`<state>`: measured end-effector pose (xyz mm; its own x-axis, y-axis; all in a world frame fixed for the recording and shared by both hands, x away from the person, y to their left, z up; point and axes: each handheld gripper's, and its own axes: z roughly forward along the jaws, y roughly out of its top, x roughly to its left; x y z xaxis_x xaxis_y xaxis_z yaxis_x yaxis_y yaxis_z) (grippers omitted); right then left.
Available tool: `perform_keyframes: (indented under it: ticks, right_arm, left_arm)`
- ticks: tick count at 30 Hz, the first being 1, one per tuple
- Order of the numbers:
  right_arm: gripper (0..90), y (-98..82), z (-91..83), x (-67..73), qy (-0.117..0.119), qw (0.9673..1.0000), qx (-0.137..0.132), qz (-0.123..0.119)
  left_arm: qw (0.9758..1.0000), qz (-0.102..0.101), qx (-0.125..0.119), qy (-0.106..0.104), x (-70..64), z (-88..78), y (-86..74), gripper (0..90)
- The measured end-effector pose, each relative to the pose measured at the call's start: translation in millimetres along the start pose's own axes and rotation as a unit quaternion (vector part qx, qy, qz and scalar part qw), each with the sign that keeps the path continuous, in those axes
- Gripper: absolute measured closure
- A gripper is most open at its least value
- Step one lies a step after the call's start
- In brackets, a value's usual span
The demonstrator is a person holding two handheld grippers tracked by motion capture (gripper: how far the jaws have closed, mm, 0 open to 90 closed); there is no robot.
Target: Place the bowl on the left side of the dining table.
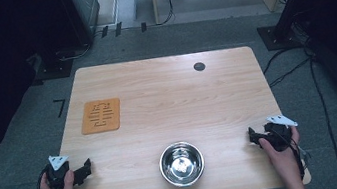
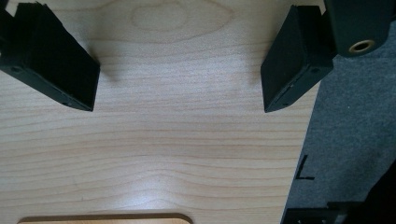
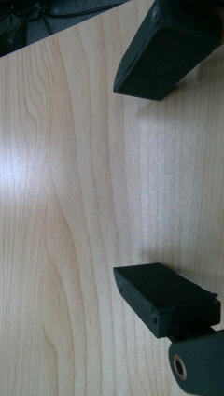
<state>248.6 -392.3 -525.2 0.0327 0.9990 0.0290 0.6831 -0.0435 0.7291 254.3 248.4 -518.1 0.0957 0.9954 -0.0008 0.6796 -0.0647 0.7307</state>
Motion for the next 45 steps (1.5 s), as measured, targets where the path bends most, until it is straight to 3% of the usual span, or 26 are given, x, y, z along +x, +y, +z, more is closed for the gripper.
perform_keyframes:
  ticks: [10,16,30,42,45]
  right_arm:
    - [10.4,-0.1,-0.1,0.0,0.000,1.0000,0.000,0.000]
    - [10.4,-0.1,-0.1,0.0,0.000,1.0000,0.000,0.000]
    - [10.4,-0.1,-0.1,0.0,0.000,1.0000,0.000,0.000]
    - [10.4,-0.1,0.0,-0.1,0.000,1.0000,0.000,-0.001]
    - [10.4,-0.1,0.0,-0.1,0.000,1.0000,0.000,-0.001]
  left_arm:
    - [1.0000,0.001,0.000,-0.004,0.5,-1.1,-0.5,11.7]
    - [0.9998,-0.014,-0.005,-0.013,-1.1,-3.0,1.4,11.7]
    - [0.9990,-0.008,-0.025,-0.036,-21.7,-12.5,10.0,11.7]
    - [0.9972,-0.001,-0.033,-0.067,-44.3,-18.8,14.8,11.7]
    - [0.9938,-0.025,-0.032,-0.104,-46.2,-20.3,16.7,11.7]
